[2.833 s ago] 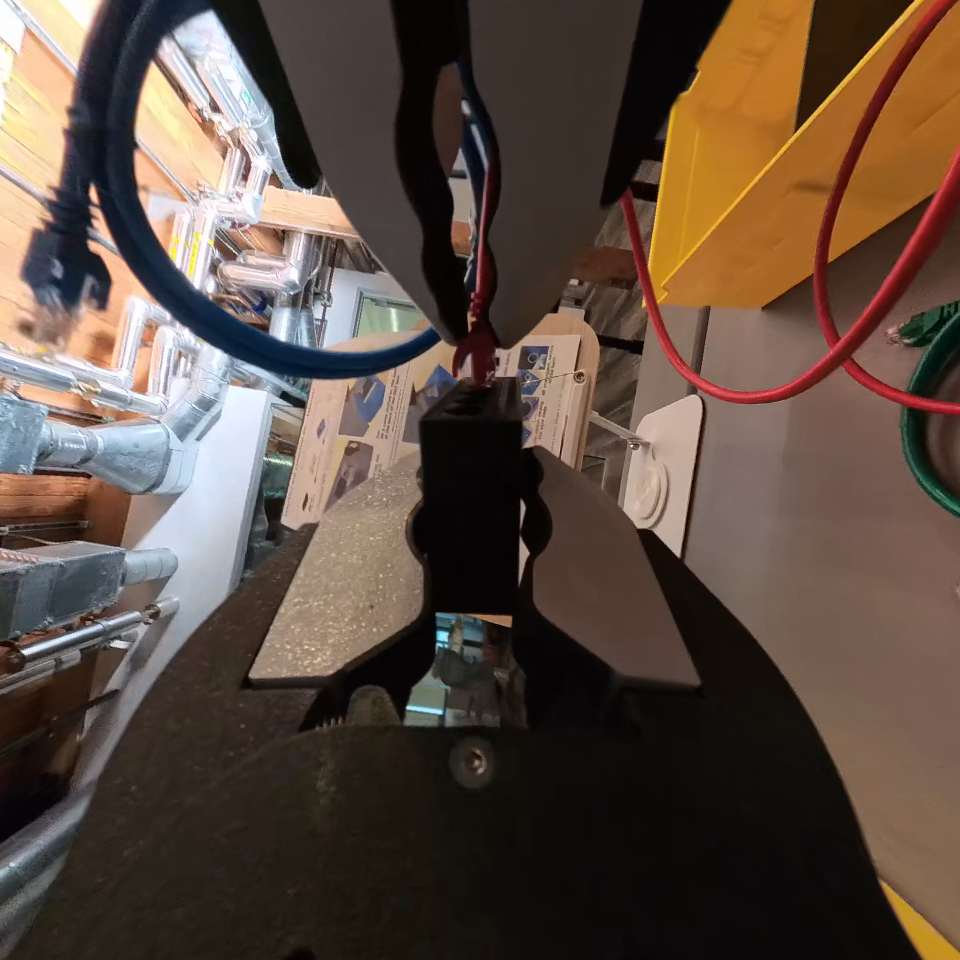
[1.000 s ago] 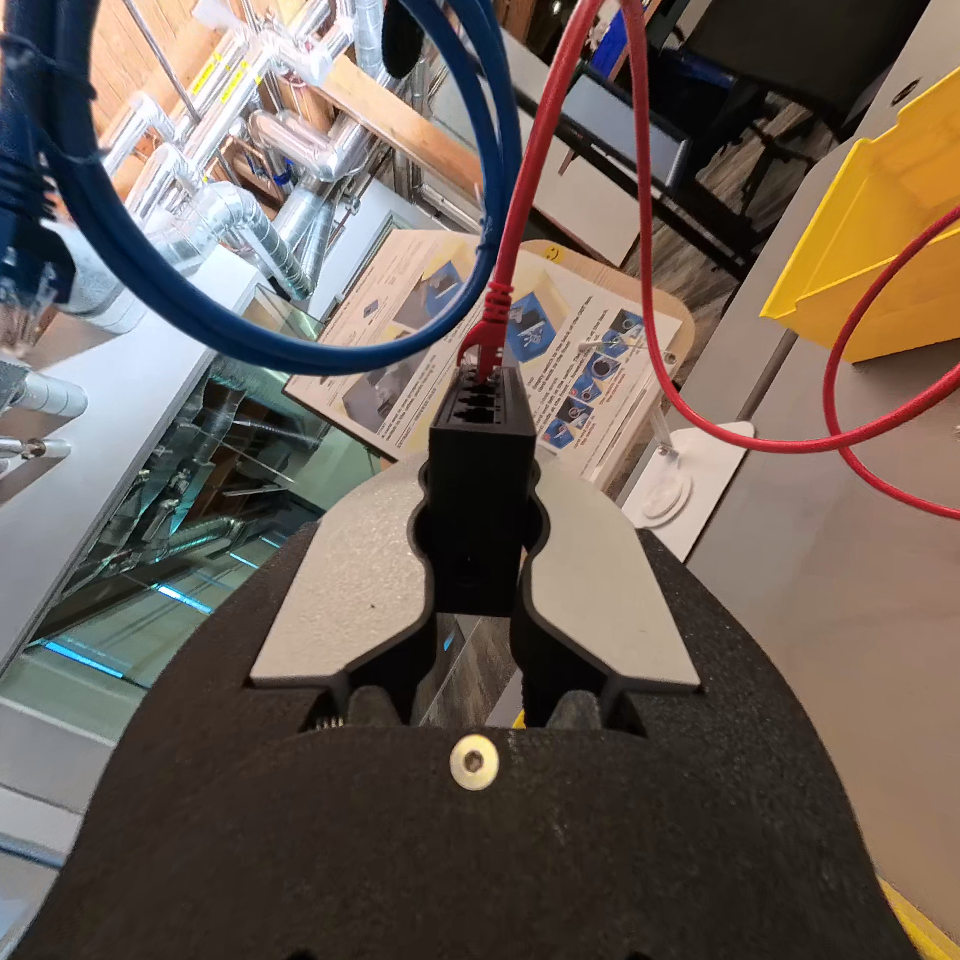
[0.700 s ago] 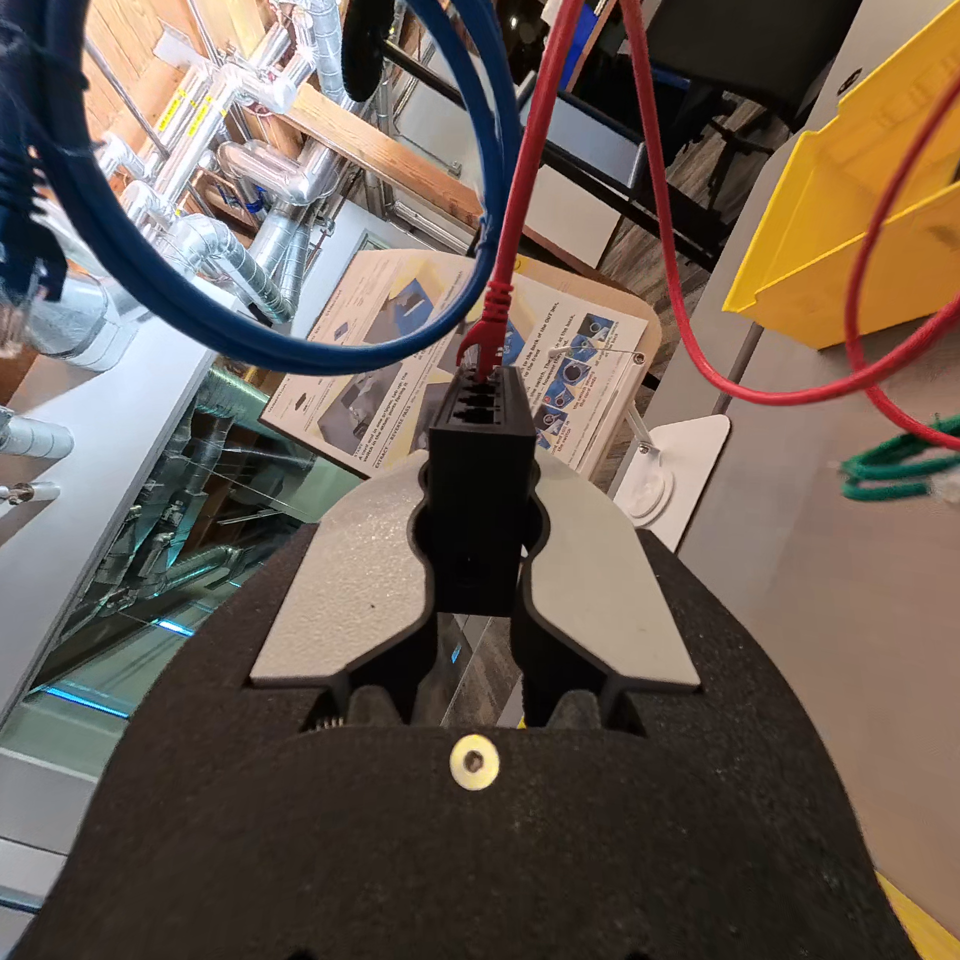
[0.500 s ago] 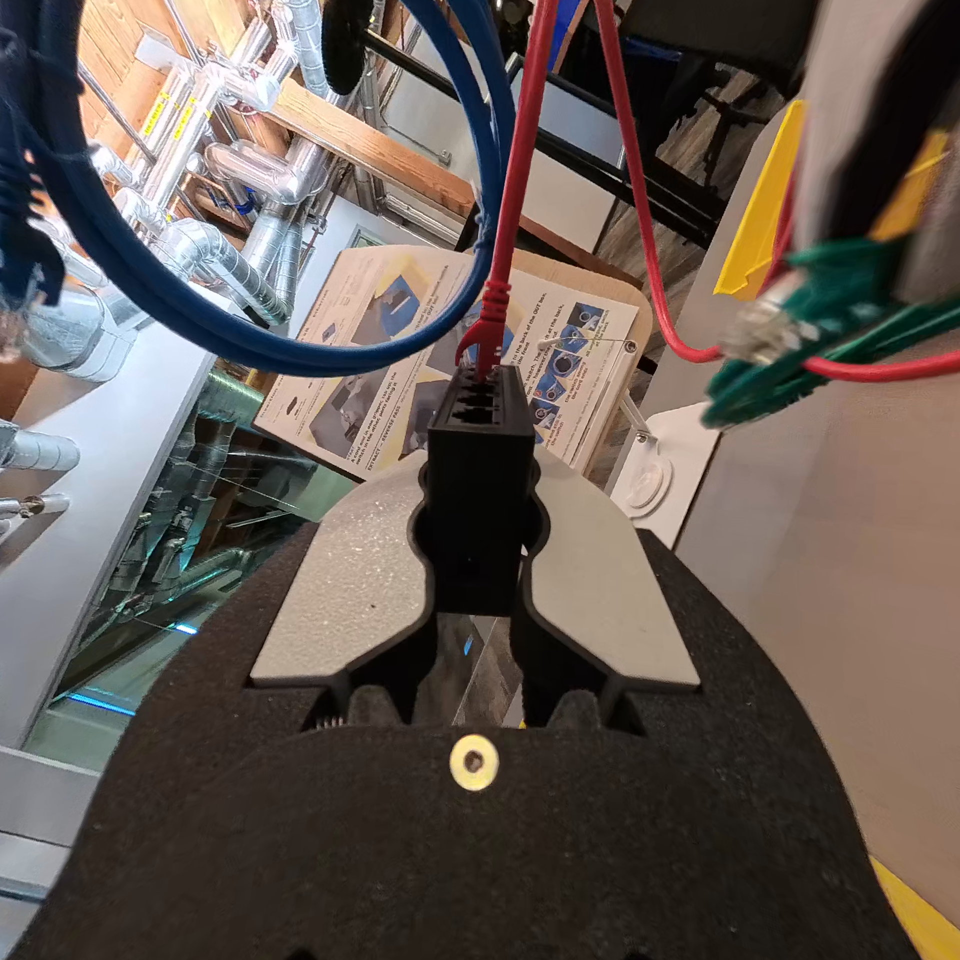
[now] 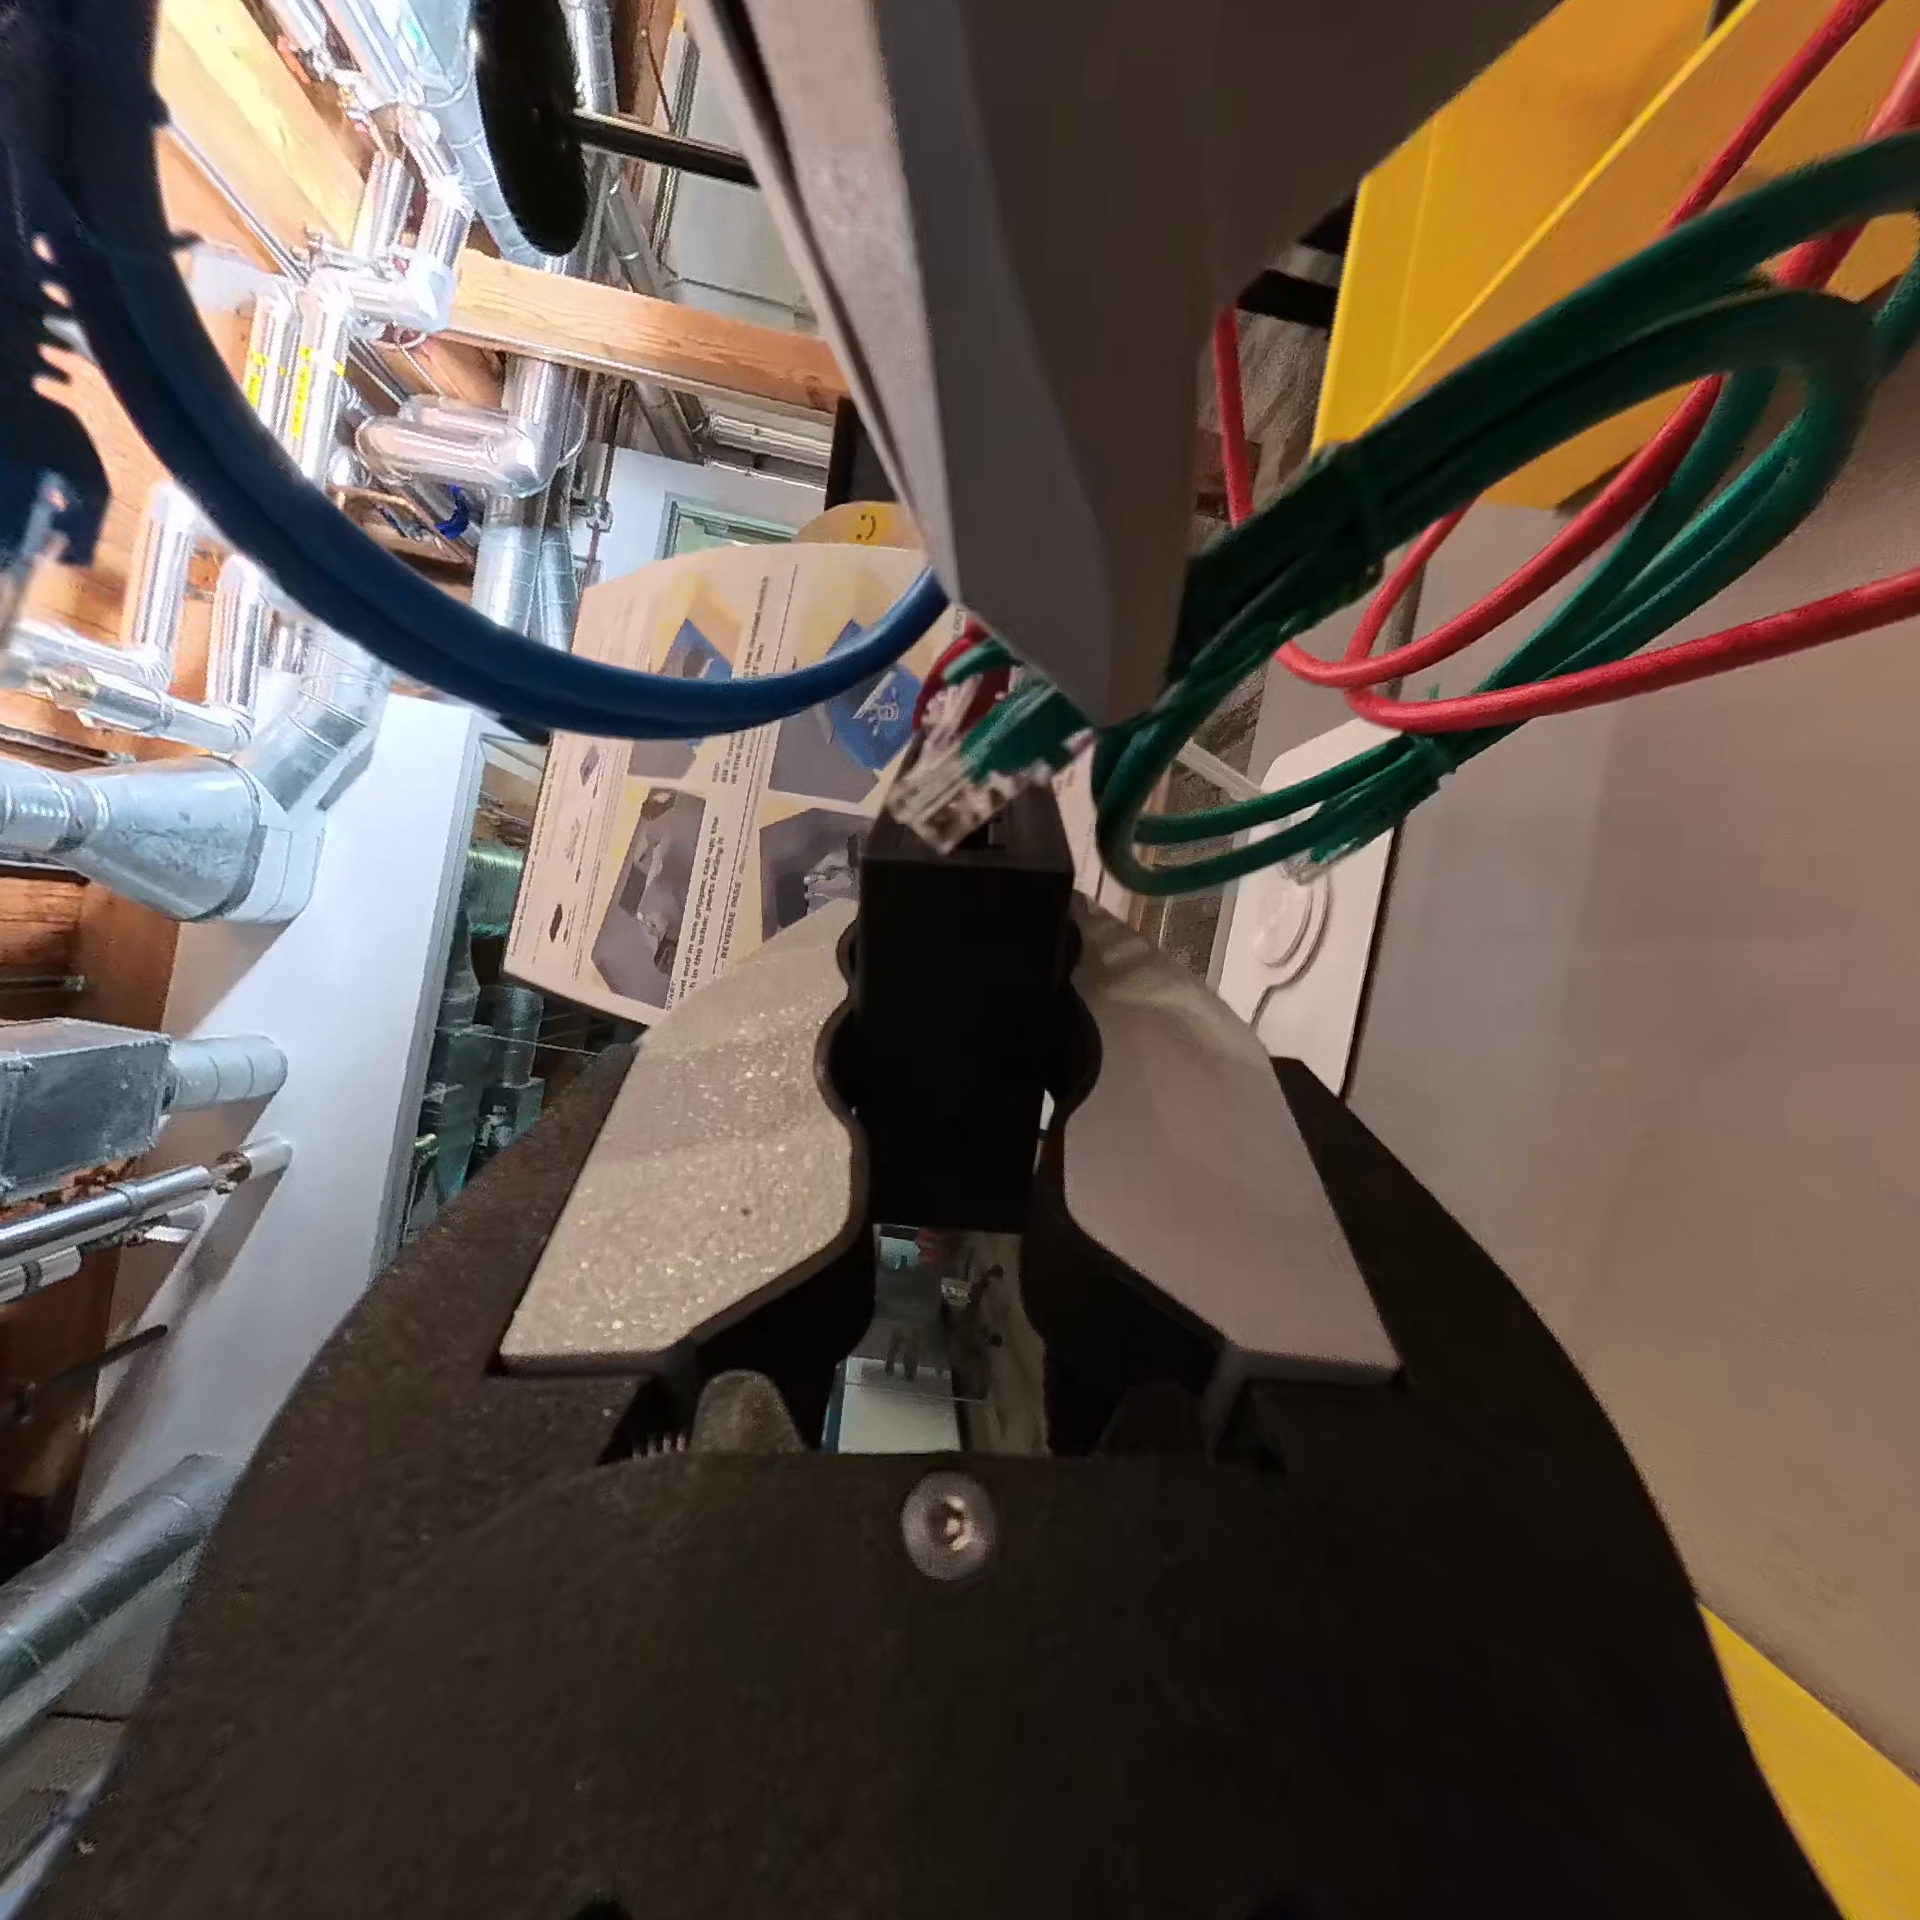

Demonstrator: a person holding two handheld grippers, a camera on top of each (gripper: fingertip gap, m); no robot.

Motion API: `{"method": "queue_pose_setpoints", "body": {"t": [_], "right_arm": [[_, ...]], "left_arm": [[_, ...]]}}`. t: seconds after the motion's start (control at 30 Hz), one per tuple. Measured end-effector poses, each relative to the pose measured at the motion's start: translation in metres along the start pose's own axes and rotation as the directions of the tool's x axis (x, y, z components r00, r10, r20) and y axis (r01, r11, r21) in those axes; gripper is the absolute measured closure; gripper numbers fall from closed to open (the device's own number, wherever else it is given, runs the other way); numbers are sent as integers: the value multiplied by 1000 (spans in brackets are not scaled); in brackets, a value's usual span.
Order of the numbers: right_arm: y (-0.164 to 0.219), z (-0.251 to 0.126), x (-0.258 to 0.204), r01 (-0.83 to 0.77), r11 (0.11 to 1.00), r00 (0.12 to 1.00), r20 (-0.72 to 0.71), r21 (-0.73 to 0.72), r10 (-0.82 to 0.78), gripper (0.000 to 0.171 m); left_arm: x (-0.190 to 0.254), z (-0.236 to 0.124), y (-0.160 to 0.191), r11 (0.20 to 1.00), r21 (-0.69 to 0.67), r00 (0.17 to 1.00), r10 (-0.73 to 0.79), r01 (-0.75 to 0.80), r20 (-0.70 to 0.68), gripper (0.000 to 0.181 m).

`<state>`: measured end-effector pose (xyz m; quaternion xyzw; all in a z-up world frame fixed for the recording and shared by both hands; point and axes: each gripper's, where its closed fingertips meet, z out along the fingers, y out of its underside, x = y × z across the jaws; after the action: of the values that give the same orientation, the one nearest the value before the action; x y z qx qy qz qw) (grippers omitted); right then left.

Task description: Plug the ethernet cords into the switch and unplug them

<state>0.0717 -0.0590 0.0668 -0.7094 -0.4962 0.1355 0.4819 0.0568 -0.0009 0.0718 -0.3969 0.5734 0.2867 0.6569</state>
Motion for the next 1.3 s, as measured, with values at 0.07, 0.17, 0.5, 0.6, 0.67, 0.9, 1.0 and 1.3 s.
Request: {"method": "queue_pose_setpoints", "body": {"t": [0.07, 0.17, 0.5, 0.6, 0.67, 0.9, 1.0, 1.3], "right_arm": [[9, 0, 2, 10, 999, 1000, -9, -43, -11, 158], [15, -2, 2, 8, 998, 1000, 3, -62, -8, 158], [52, 4, -3, -43, 964, 996, 63, -264, 62, 159], [56, 6, -4, -57, 959, 994, 78, -278, 81, 159], [58, 7, -6, -69, 956, 990, 96, -286, 100, 159], [69, 7, -7, -86, 934, 988, 92, -346, 125, 159], [75, 8, -8, -84, 921, 987, 94, -381, 129, 159], [67, 9, -11, -94, 936, 982, 125, -340, 143, 159]], "left_arm": [[5, 1, -4, 1000, 19, 1000, 15, -14, -4, 151], [10, 2, -10, 998, 40, 999, 48, -48, -2, 151], [39, 7, -18, 967, 56, 967, 252, -250, -33, 152], [43, 6, -18, 959, 68, 959, 278, -274, -52, 152], [45, 5, -18, 957, 72, 956, 287, -282, -57, 152], [53, 8, -22, 931, 72, 931, 362, -357, -55, 151], [61, 8, -22, 917, 81, 915, 396, -390, -78, 151], [61, 4, -21, 917, 113, 915, 393, -383, -89, 151]]}}
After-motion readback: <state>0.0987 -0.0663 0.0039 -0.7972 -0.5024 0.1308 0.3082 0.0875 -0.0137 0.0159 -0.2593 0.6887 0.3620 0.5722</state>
